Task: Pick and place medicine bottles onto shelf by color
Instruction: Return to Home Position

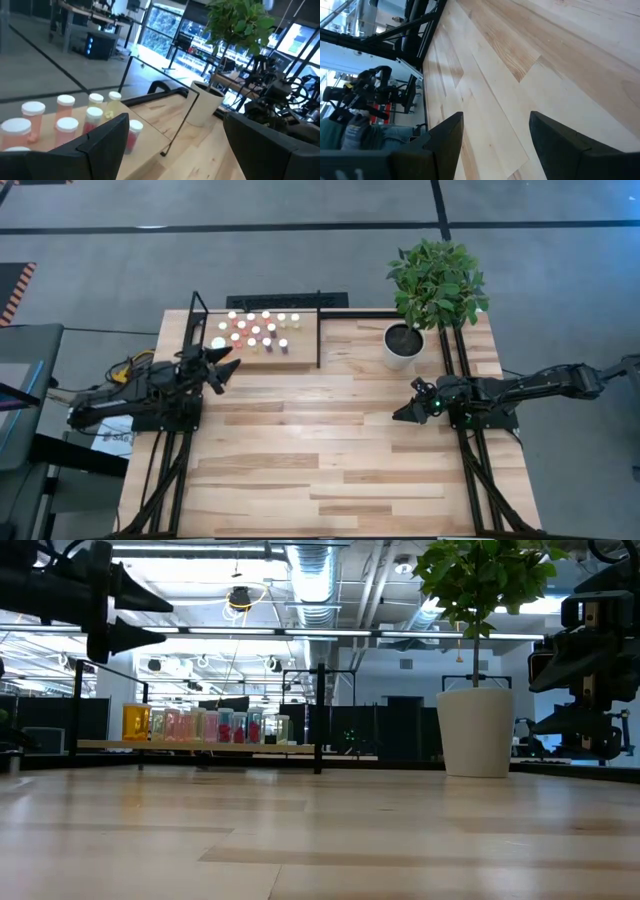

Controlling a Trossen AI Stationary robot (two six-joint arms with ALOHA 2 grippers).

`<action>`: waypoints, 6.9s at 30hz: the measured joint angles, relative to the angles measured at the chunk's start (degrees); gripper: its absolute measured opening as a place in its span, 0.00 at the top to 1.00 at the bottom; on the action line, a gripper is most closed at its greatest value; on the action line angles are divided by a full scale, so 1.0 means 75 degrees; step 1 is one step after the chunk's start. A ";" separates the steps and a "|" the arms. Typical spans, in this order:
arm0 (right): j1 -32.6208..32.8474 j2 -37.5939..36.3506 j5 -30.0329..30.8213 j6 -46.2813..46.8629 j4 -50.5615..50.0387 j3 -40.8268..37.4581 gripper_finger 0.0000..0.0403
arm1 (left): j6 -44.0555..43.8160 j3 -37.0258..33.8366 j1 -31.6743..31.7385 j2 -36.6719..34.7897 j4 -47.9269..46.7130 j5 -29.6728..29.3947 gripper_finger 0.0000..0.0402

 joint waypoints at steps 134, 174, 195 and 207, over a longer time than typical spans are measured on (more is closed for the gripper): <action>-0.1453 -0.3589 0.1980 -0.6525 0.0200 0.0002 0.38 | 0.0543 -0.1250 0.0000 -0.0094 0.1752 0.0136 0.22; -0.1453 -0.3587 0.1961 -0.6532 -0.0172 0.0000 0.38 | 0.0543 -0.1252 0.0000 -0.0096 0.1752 0.0135 0.22; -0.1453 -0.3590 0.1966 -0.6534 -0.0175 0.0000 0.38 | 0.0543 -0.1250 0.0000 -0.0094 0.1752 0.0136 0.22; -0.1453 -0.3587 0.1966 -0.6534 -0.0175 0.0002 0.38 | 0.0543 -0.1250 0.0002 -0.0096 0.1752 0.0134 0.22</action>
